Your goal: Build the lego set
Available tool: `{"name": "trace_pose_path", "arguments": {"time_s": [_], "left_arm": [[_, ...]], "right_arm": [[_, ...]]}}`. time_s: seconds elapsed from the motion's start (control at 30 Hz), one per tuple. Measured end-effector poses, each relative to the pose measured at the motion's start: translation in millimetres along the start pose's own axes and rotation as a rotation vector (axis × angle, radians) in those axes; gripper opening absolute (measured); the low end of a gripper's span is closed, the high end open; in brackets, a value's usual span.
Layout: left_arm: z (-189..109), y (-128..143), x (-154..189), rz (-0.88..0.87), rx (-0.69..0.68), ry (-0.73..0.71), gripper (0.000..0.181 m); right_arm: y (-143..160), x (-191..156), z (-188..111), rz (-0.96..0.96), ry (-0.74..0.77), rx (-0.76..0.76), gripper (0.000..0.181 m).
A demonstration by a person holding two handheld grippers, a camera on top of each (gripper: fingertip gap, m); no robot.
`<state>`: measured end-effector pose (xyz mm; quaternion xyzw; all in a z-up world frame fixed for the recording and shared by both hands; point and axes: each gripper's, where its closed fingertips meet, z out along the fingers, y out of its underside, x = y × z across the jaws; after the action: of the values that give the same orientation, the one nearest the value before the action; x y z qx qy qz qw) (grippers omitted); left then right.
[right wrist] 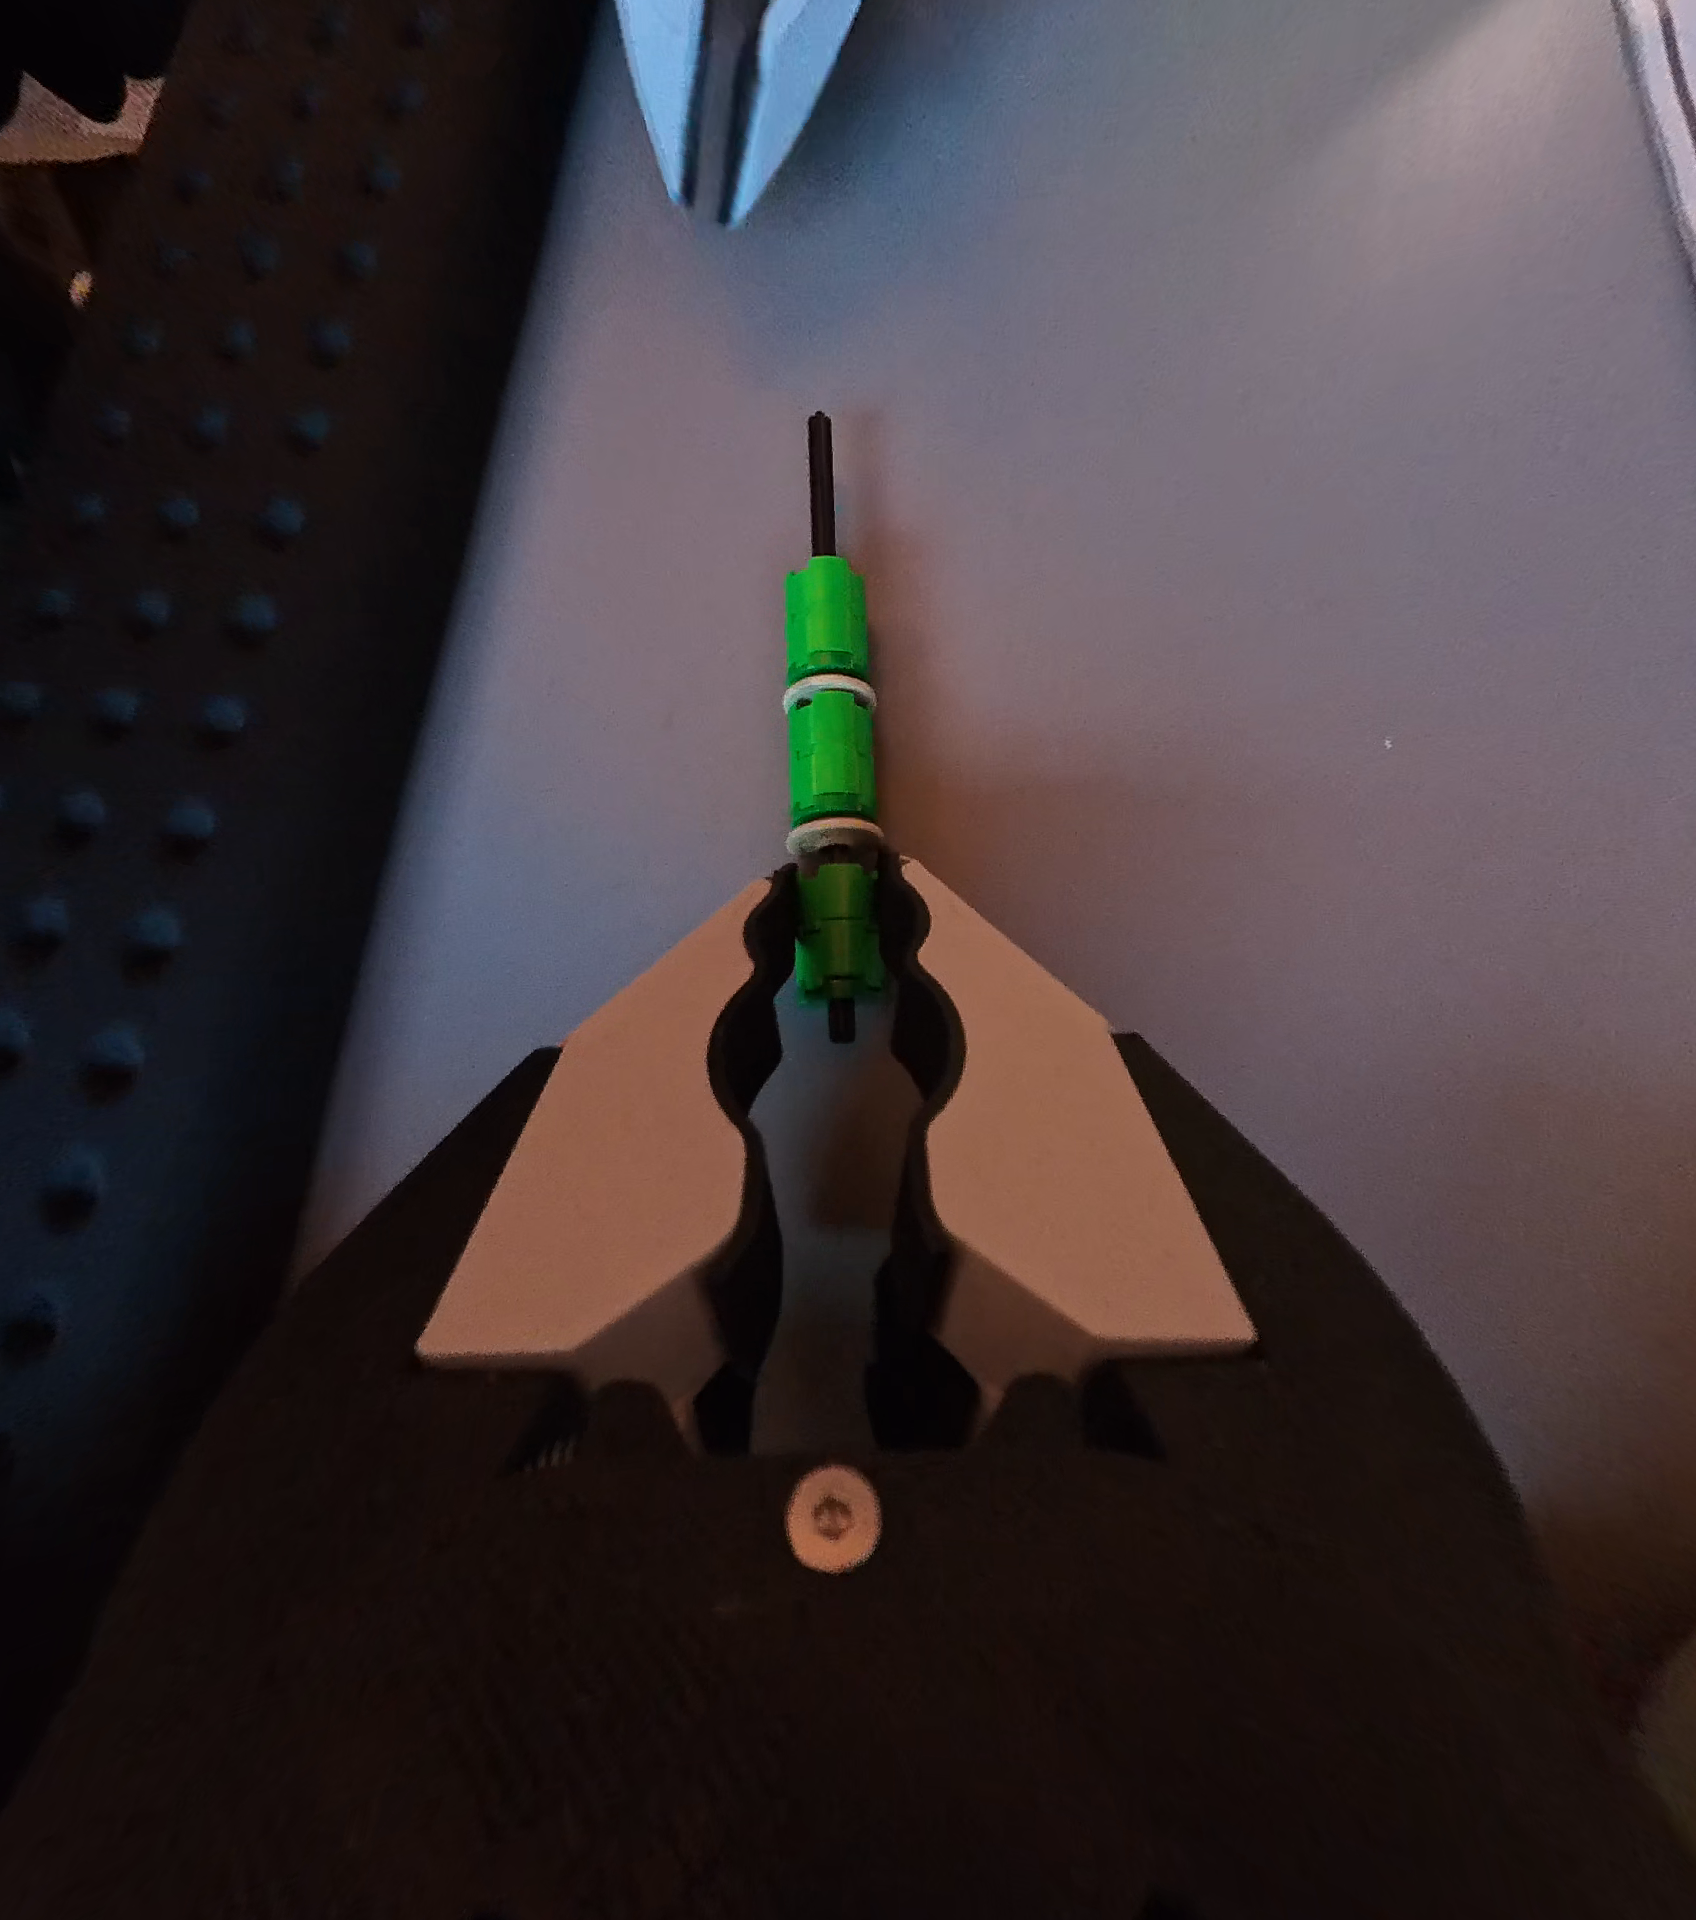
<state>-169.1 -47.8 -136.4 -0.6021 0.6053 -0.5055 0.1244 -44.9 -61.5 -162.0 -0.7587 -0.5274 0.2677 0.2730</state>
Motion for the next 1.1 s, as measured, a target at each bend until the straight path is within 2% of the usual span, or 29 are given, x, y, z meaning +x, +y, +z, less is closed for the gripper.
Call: {"name": "trace_pose_path", "arguments": {"time_s": [0.13,0.2,0.37,0.5,0.83,0.93,1.1], "left_arm": [[4.8,-21.7,-10.2,0.077,0.068,-0.136,0.041],[21.1,-26.0,-10.1,0.161,0.007,-0.198,0.048],[69.0,-27.6,-30.5,0.332,-0.25,-0.396,0.043],[85.7,-36.6,-29.0,0.387,-0.269,-0.362,0.016],[87.3,-34.2,-24.4,0.423,-0.247,-0.297,0.015],[85.6,-30.7,-17.0,0.349,-0.216,-0.229,0.016],[82.4,-26.0,-12.6,0.351,-0.198,-0.206,0.016]], "right_arm": [[-3.6,0.5,3.1,-0.028,0.013,-0.016,0.017],[-4.8,0.6,4.2,-0.038,0.015,-0.015,0.017],[-5.5,0.5,4.9,-0.039,0.014,0.007,0.017],[-5.8,0.2,5.1,-0.043,0.012,0.019,0.017],[-2.8,-2.7,4.2,-0.023,-0.017,0.004,0.017],[-3.8,-10.6,6.1,0.0,-0.061,0.021,0.018],[-4.7,-17.4,8.5,0.013,-0.089,0.037,0.019]]}}
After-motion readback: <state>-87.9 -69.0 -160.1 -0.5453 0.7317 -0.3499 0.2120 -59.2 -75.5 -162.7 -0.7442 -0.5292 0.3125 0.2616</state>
